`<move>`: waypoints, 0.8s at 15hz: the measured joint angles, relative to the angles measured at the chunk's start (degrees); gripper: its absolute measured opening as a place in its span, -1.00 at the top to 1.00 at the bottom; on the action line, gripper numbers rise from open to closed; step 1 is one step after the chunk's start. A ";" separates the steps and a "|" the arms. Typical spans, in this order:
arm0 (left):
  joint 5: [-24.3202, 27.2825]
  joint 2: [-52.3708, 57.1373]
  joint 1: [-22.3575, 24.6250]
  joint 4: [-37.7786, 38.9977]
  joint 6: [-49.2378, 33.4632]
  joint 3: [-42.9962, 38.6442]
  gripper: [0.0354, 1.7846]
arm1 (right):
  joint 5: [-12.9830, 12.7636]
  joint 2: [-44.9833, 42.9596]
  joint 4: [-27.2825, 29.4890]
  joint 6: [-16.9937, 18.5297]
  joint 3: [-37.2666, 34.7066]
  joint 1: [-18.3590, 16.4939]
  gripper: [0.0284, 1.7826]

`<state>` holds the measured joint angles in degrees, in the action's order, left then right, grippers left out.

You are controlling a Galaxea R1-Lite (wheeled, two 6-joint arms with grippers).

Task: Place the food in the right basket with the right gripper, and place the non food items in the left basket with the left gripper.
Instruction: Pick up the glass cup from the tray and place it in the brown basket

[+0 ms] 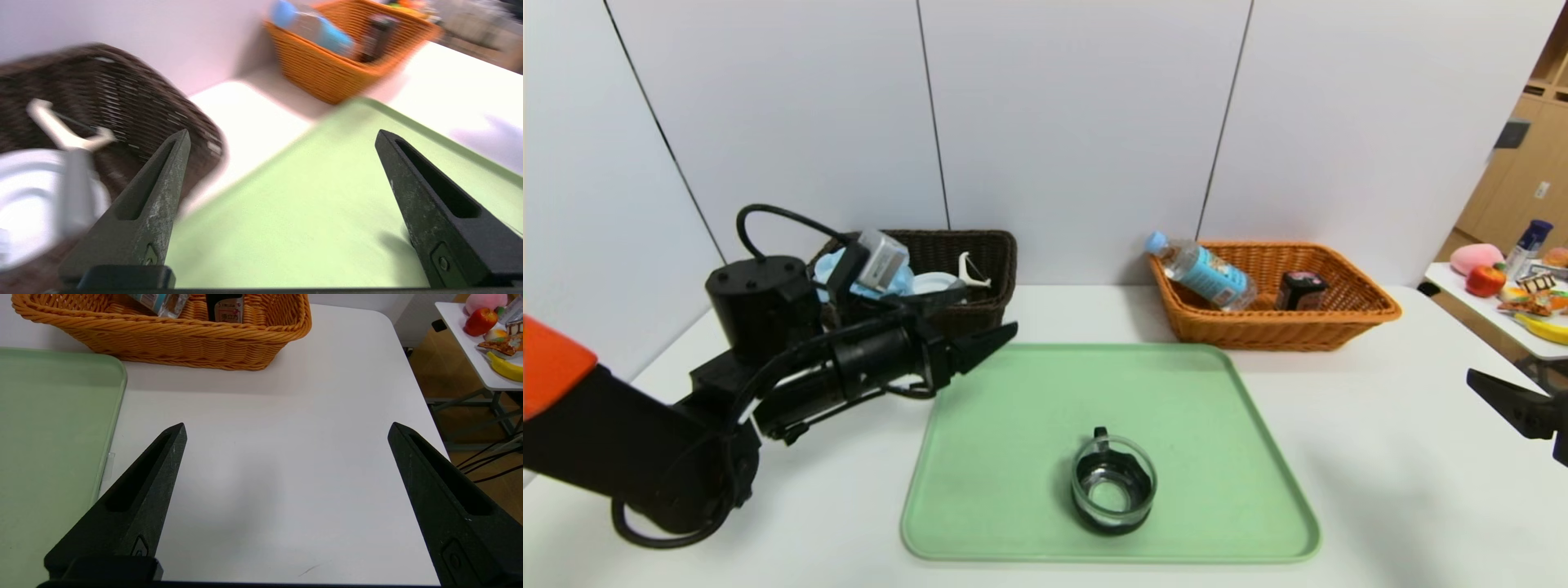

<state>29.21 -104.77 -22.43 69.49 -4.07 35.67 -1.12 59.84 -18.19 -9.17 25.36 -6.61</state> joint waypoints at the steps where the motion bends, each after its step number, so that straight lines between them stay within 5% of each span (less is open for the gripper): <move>1: 4.08 1.21 -0.26 3.86 0.13 -5.00 -0.81 | 0.00 -0.06 0.04 0.00 -0.02 -0.02 -0.90; 6: 21.55 3.89 -2.15 12.02 7.51 -20.58 -0.85 | -0.04 -0.15 0.39 -0.04 -0.13 0.00 -0.90; 12: 21.50 -2.65 -4.39 14.47 15.09 -22.22 -0.87 | -0.11 -0.59 0.56 0.00 -0.45 -0.04 -0.90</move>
<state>50.71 -107.41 -26.82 83.96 11.02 13.45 -1.23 59.26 -17.63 -9.17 24.91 -6.64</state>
